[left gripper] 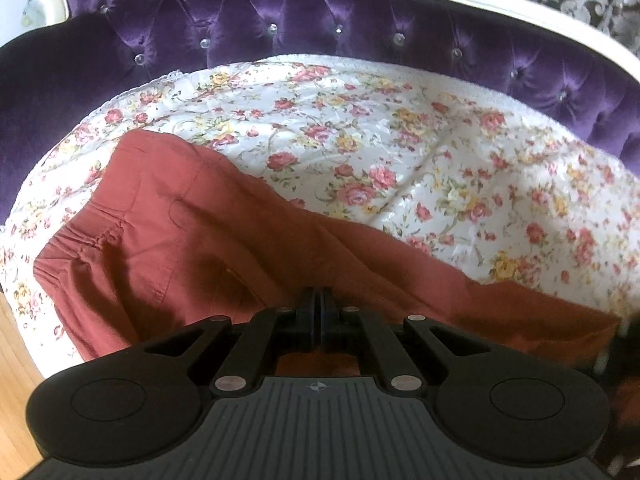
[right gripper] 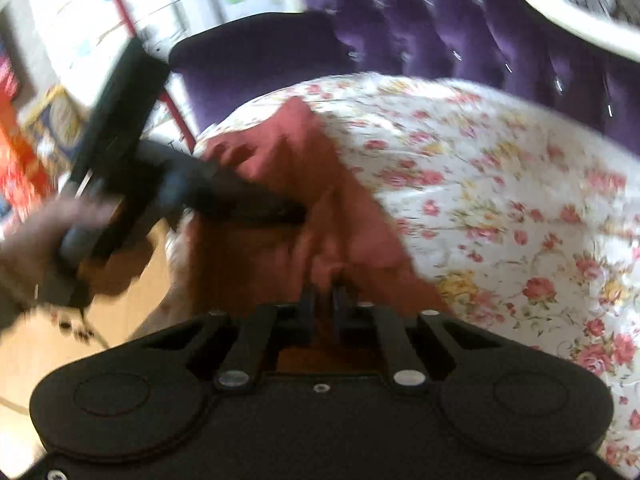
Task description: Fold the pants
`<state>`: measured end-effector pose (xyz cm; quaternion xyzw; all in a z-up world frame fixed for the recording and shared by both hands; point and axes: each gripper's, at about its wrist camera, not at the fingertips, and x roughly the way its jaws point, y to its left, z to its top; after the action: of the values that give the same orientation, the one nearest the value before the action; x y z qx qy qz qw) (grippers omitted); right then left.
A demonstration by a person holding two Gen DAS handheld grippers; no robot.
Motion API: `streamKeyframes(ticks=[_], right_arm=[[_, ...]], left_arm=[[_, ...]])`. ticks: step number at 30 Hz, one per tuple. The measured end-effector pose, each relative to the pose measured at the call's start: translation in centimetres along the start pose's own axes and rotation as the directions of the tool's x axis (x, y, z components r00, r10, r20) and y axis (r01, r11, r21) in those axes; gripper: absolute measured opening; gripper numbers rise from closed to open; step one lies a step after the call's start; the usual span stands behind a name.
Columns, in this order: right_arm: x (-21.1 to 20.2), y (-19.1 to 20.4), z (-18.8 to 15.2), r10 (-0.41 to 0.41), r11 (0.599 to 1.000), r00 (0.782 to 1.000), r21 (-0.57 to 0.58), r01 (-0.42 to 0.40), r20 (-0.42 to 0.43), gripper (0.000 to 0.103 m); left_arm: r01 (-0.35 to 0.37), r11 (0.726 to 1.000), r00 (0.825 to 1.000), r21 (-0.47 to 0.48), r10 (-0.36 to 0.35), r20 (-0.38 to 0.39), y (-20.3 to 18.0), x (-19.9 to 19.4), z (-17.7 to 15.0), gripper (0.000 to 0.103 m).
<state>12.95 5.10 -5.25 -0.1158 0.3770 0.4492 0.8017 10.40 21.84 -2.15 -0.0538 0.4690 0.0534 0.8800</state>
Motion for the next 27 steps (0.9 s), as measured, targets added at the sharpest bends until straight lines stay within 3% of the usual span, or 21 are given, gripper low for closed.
streamKeyframes(ticks=[5, 12, 18, 20, 22, 24, 27], right_arm=[[1.6, 2.8, -1.1, -0.06, 0.994, 0.998, -0.093, 0.058, -0.018, 0.019], [1.6, 0.8, -0.3, -0.058, 0.997, 0.998, 0.052, 0.057, 0.015, 0.022], [1.6, -0.8, -0.2, -0.005, 0.983, 1.0, 0.185, 0.003, 0.012, 0.023], [1.3, -1.2, 0.0, 0.0, 0.98, 1.0, 0.197, -0.005, 0.027, 0.012], [0.5, -1.5, 0.8, -0.053, 0.984, 0.996, 0.173, 0.04, 0.071, 0.009], [-0.3, -2.6, 2.5, -0.156, 0.979, 0.981, 0.148, 0.139, 0.111, 0.009], [-0.2, -5.5, 4.9, -0.219, 0.966, 0.968, 0.164, 0.198, 0.123, 0.006]], left_arm=[[0.012, 1.0, 1.0, -0.027, -0.012, -0.009, 0.4, -0.3, -0.1, 0.003], [0.015, 1.0, 1.0, -0.021, -0.015, 0.01, 0.9, -1.7, -0.6, 0.003], [-0.003, 1.0, 1.0, -0.027, 0.003, 0.01, 1.5, -2.1, -1.1, 0.003], [-0.002, 1.0, 1.0, -0.03, 0.002, 0.006, 1.8, -2.0, -1.2, 0.003], [-0.007, 0.999, 1.0, -0.031, 0.007, -0.004, 2.0, -1.8, -1.4, 0.003], [-0.013, 1.0, 1.0, -0.025, 0.013, -0.02, 2.1, -1.4, -1.7, 0.003], [-0.02, 1.0, 0.999, -0.011, 0.019, -0.044, 2.2, -0.7, -2.2, 0.003]])
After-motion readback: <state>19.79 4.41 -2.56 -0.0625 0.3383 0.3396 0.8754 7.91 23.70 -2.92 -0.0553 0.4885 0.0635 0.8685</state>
